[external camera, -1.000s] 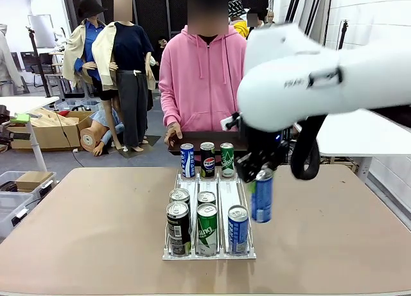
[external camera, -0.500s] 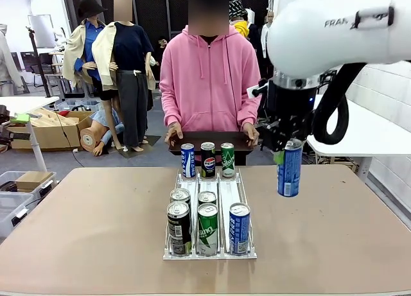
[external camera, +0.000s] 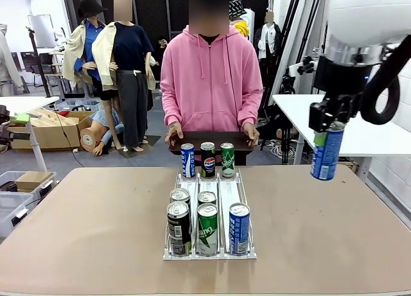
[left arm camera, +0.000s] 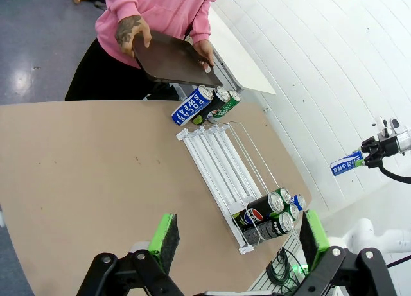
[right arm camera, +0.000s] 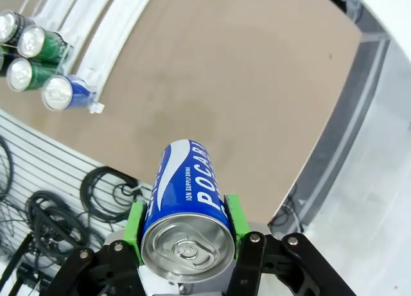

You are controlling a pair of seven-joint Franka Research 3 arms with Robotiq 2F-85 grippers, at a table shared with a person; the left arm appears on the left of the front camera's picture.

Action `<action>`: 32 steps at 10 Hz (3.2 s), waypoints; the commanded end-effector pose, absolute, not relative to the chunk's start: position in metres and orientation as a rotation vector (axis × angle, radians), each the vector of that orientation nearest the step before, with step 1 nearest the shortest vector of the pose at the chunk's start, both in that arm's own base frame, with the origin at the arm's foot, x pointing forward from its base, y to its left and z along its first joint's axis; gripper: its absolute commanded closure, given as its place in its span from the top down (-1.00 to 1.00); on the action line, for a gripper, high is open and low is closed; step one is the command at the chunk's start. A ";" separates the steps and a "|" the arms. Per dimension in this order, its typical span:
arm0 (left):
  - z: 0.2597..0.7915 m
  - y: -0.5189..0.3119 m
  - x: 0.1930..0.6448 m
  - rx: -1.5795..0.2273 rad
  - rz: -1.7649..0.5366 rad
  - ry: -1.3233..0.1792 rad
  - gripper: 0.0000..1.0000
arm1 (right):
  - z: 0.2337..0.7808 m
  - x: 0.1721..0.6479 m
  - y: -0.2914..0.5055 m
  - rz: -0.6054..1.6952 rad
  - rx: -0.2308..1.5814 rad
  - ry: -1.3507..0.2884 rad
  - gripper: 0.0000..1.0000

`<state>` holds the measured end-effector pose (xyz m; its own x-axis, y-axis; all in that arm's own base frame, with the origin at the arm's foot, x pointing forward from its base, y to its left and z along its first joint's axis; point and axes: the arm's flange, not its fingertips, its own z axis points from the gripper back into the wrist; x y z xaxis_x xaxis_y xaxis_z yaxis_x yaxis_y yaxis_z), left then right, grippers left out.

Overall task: Retrieve and hand over the desired beverage to the person.
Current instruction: Pick up a can of the same type that the person held from the Automatic Can Dispenser, then place the picked can on the Handle tray extended by the person.

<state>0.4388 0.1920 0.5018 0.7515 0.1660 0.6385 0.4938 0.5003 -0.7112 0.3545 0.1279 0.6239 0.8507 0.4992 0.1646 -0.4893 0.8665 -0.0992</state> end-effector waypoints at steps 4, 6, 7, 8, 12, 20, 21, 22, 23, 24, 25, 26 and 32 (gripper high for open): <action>0.504 0.192 0.438 -1.059 -0.214 -0.726 1.00 | 0.613 0.342 0.062 0.523 -0.067 -0.214 -0.68; 0.504 0.192 0.438 -1.059 -0.214 -0.726 1.00 | 0.611 0.341 0.054 0.530 -0.047 -0.236 -0.68; 0.504 0.192 0.438 -1.059 -0.214 -0.726 1.00 | 0.615 0.342 0.063 0.505 -0.038 -0.190 -0.68; 0.504 0.192 0.438 -1.059 -0.214 -0.726 1.00 | 0.615 0.342 0.063 0.505 -0.038 -0.190 -0.68; 0.504 0.192 0.438 -1.059 -0.214 -0.726 1.00 | 0.615 0.342 0.063 0.505 -0.038 -0.190 -0.68; 0.504 0.192 0.438 -1.059 -0.214 -0.726 1.00 | 0.615 0.342 0.063 0.505 -0.038 -0.190 -0.68; 0.504 0.192 0.438 -1.059 -0.214 -0.726 1.00 | 0.615 0.342 0.063 0.505 -0.038 -0.190 -0.68; 0.504 0.192 0.438 -1.059 -0.214 -0.726 1.00 | 0.615 0.342 0.063 0.505 -0.038 -0.190 -0.68; 0.504 0.192 0.438 -1.059 -0.214 -0.726 1.00 | 0.615 0.342 0.063 0.505 -0.038 -0.190 -0.68; 0.504 0.192 0.438 -1.059 -0.214 -0.726 1.00 | 0.615 0.342 0.063 0.505 -0.038 -0.190 -0.68; 0.504 0.192 0.438 -1.059 -0.214 -0.726 1.00 | 0.615 0.342 0.063 0.505 -0.038 -0.190 -0.68; 0.504 0.192 0.438 -1.059 -0.214 -0.726 1.00 | 0.615 0.342 0.063 0.505 -0.038 -0.190 -0.68; 0.504 0.192 0.438 -1.059 -0.214 -0.726 1.00 | 0.615 0.342 0.063 0.505 -0.038 -0.190 -0.68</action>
<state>0.4388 0.1918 0.5018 0.7516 0.1657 0.6385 0.4940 0.5002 -0.7112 0.3417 0.0614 0.6115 0.8559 0.4886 0.1698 -0.4818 0.8725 -0.0817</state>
